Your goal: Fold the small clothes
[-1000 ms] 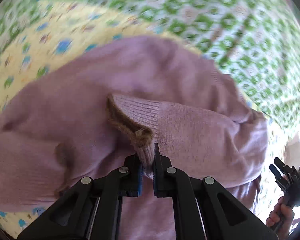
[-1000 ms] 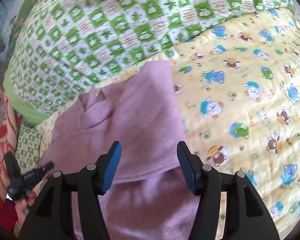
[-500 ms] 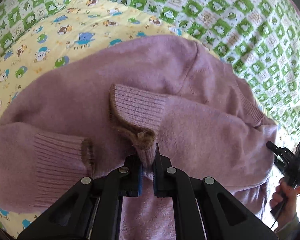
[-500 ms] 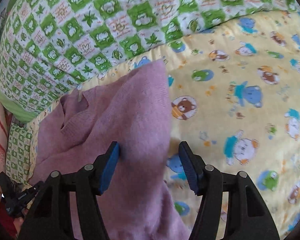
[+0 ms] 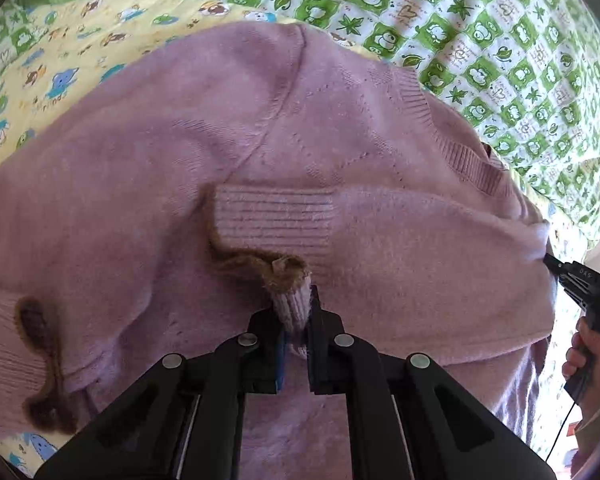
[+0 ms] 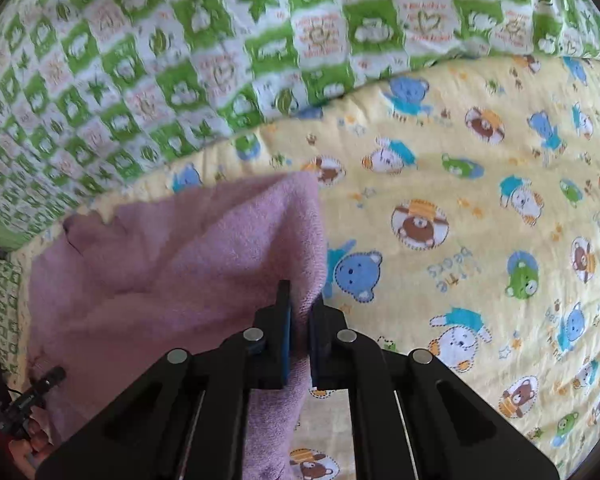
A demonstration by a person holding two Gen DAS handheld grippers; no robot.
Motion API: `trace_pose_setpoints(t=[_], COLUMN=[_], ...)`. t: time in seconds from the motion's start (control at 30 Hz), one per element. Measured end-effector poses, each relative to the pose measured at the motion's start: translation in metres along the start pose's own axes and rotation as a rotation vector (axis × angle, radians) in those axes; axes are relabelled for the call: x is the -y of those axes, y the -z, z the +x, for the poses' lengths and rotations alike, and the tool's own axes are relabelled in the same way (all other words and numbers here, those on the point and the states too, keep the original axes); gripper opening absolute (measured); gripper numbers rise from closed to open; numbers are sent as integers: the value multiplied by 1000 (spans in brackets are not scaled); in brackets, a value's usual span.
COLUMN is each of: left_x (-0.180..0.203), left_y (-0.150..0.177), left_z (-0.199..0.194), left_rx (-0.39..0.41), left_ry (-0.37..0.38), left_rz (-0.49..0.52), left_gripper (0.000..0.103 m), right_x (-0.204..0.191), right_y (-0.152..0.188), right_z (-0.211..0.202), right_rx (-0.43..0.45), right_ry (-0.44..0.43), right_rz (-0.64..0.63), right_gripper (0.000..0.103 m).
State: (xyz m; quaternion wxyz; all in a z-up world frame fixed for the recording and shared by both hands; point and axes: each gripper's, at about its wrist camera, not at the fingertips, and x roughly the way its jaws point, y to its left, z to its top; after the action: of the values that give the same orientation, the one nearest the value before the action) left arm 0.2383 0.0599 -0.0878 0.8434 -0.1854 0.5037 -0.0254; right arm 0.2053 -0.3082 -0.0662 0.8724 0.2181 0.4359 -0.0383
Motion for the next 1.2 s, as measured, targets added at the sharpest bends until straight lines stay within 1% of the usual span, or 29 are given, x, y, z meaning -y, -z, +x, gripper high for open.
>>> trace_pose_setpoints(t=[0.03,0.07,0.1,0.13,0.17,0.2,0.23,0.27,0.3,0.33,0.4,0.43,0.47,0.53,0.6,0.7,0.73,0.77,0.8,0.83,0.87,0.93,1.0,1.03,1.1,1.2], left_x=[-1,-2,-3,-6,-9,-14,-21,-28,-34,-45,-64,-72,-79,-87,-87,-85,-87,-90,-94,-98,-100,-97,-86,-75,-50,9], left_y=[1,0,2,4,6,9,14,19,22,28,42,48,53,60,64,65,65,64,63,62,60,60,55,49,39,18], left_z=[-5,-8,-14,-23,-28,-35,-48,-58,-65,-77,-95,-103,-108,-110,-103,-89,-84,-80,-78,-77,-77,-90,-106,-119,-137,-165], left_rx=[-3,-6,-8,-8,-9,-8,6,16,20,37,60,66,74,73,51,45,43,35,26,5,-9,26,60,91,137,223], left_ry=[4,-2,-4,-8,-8,-8,-12,-17,-32,-66,-111,-173,-210,-282,-356,-469,-496,-508,-497,-444,-386,-361,-313,-264,-192,-52], left_rz=[9,14,19,15,10,0,-18,-34,-51,-75,-89,-85,-69,0,95,191,207,213,210,192,165,151,147,147,171,248], left_gripper=[14,18,19,23,33,38,46,58,64,71,75,83,84,84,84,84,83,67,52,15,8,5,4,4,4,4], right_x=[-1,-3,-5,-6,-11,-22,-26,-30,-35,-40,-49,-54,-60,-72,-83,-95,-99,-102,-106,-109,-111,-113,-110,-108,-104,-98], right_y=[2,3,5,7,10,15,19,23,27,33,47,57,64,79,94,112,118,121,124,127,128,132,133,134,135,135], right_z=[-4,-8,-13,-18,-26,-35,-44,-52,-59,-66,-76,-82,-83,-85,-82,-79,-79,-78,-77,-79,-79,-84,-87,-89,-90,-91], right_rx=[8,12,12,15,29,50,65,75,83,86,85,80,74,52,19,-30,-41,-47,-52,-54,-54,-49,-43,-39,-34,-30], right_ry=[-5,-2,4,0,-9,-14,-25,-42,-65,-93,-135,-158,-173,-201,-222,-235,-242,-247,-251,-254,-256,-249,-241,-238,-235,-235], right_rz=[18,28,35,32,24,14,7,4,6,10,20,26,29,35,45,39,37,36,32,25,20,8,15,22,35,47], right_gripper=[10,14,23,29,40,46,48,49,49,49,49,49,49,49,49,49,49,49,49,49,49,49,49,49,49,49])
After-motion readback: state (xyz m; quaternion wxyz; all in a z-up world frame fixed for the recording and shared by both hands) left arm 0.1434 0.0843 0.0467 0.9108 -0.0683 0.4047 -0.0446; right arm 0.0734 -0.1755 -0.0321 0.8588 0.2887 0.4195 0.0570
